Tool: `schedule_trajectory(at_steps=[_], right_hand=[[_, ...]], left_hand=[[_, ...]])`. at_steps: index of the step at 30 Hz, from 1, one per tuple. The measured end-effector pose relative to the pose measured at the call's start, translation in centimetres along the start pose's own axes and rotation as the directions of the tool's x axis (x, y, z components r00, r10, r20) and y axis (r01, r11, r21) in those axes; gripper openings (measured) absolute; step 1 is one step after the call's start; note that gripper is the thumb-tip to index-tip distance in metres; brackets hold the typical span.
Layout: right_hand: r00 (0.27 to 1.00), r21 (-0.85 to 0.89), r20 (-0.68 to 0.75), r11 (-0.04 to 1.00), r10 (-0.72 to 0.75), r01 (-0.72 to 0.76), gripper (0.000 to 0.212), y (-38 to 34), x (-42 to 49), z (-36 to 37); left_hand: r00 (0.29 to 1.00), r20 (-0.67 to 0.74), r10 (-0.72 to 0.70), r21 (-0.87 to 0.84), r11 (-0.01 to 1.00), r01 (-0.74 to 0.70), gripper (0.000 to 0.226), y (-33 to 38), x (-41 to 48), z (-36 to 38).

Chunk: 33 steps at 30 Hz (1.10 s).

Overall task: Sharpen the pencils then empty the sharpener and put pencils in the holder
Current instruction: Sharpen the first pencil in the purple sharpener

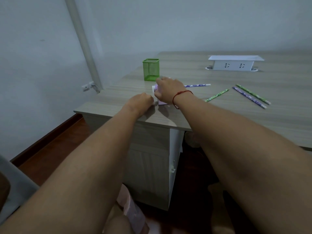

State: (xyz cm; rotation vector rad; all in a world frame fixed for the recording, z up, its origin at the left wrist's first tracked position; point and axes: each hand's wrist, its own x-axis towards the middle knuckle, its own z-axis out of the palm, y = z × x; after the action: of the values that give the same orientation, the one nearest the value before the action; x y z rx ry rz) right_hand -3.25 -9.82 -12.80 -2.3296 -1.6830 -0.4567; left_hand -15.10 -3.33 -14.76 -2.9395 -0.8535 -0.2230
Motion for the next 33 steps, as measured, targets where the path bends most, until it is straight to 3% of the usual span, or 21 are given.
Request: schedule_trajectory(at_steps=[5,12,19,26,33], right_hand=[[1.000,-0.025,0.009,0.999,-0.027,0.028,0.036,0.5,0.4,-0.3],[0.997,-0.003,0.072,1.000,-0.013,0.014,0.036,-0.2,0.0,-1.0],[0.994,0.016,0.108,1.000,0.011,-0.012,0.035,0.2,-0.1,-1.7],[0.989,-0.030,0.140,0.998,0.050,-0.047,0.034,1.0,0.0,-3.1],[0.983,-0.071,0.167,0.996,0.072,-0.061,0.036,0.6,-0.1,-3.7]], left_hand=[[0.997,0.074,0.001,-0.004,1.000,-0.001,0.036,-0.3,2.1,-1.3],[0.999,0.038,0.016,0.073,0.997,-0.018,0.031,-1.5,2.3,-0.5],[0.991,-0.080,0.105,0.091,0.991,-0.097,0.023,-1.4,4.4,-3.2],[0.930,-0.291,0.223,0.216,0.963,-0.164,0.025,-1.2,4.4,-5.5],[0.900,-0.351,0.258,0.200,0.960,-0.197,0.024,-0.4,1.5,-5.3]])
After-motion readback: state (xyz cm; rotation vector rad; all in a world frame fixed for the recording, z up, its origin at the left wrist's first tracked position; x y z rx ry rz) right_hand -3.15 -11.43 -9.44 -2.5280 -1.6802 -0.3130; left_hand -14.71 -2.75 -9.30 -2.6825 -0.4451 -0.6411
